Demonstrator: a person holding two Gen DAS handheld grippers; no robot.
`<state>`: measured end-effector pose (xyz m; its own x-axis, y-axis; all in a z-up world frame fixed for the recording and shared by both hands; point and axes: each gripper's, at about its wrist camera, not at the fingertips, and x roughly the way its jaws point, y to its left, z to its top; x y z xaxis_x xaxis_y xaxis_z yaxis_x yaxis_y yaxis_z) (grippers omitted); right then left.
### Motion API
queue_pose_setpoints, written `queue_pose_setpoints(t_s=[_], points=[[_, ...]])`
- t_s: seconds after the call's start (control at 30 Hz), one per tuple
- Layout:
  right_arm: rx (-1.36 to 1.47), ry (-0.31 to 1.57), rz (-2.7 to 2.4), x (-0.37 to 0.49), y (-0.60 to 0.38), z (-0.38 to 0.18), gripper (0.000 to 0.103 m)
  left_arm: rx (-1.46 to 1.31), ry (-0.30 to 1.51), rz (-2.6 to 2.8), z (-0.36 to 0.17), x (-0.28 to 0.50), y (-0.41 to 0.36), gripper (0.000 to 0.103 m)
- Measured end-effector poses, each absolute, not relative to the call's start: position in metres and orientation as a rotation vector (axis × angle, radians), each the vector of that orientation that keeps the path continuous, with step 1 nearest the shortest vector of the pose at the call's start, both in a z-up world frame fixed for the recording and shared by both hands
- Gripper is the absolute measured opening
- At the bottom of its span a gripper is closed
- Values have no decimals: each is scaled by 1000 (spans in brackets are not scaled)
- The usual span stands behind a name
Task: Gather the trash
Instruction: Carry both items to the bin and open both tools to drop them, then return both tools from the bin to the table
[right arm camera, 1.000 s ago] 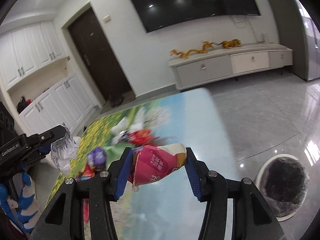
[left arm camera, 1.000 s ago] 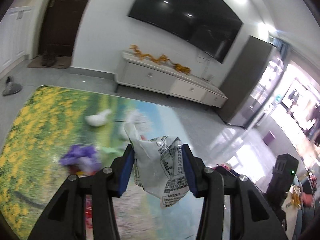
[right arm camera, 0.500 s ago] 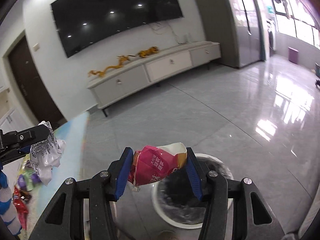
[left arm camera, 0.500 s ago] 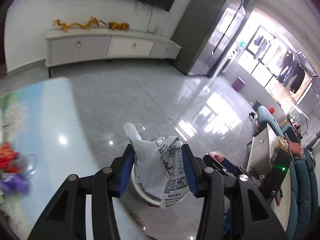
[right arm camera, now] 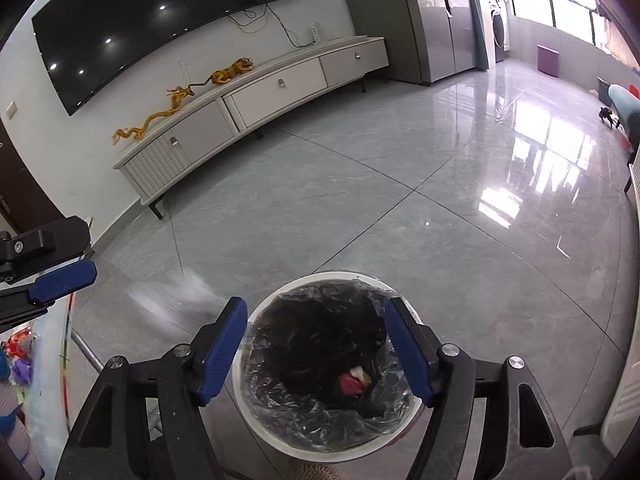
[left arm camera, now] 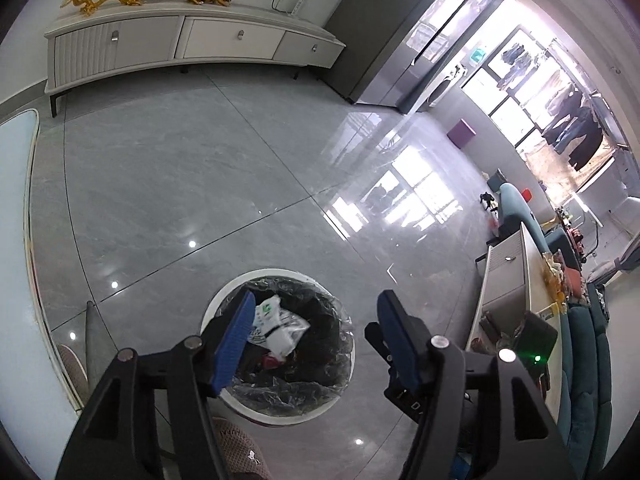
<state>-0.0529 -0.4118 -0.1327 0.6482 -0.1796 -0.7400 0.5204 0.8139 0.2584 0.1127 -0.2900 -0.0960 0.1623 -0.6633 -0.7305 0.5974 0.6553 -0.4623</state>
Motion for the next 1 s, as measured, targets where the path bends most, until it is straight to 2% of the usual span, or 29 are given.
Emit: queue_pose_setpoints(t_s=[0.23, 0.5, 0.77, 1.0], points=[[489, 729, -450, -56, -422, -120, 69, -72, 1042, -878, -85, 106, -267, 62], [450, 647, -449, -68, -405, -81, 69, -77, 876, -805, -47, 82, -221, 62], [366, 544, -402, -78, -358, -24, 70, -68, 777, -759, -5, 50, -153, 62], [279, 481, -327, -78, -302, 18, 72, -112, 678, -642, 22, 30, -61, 62]])
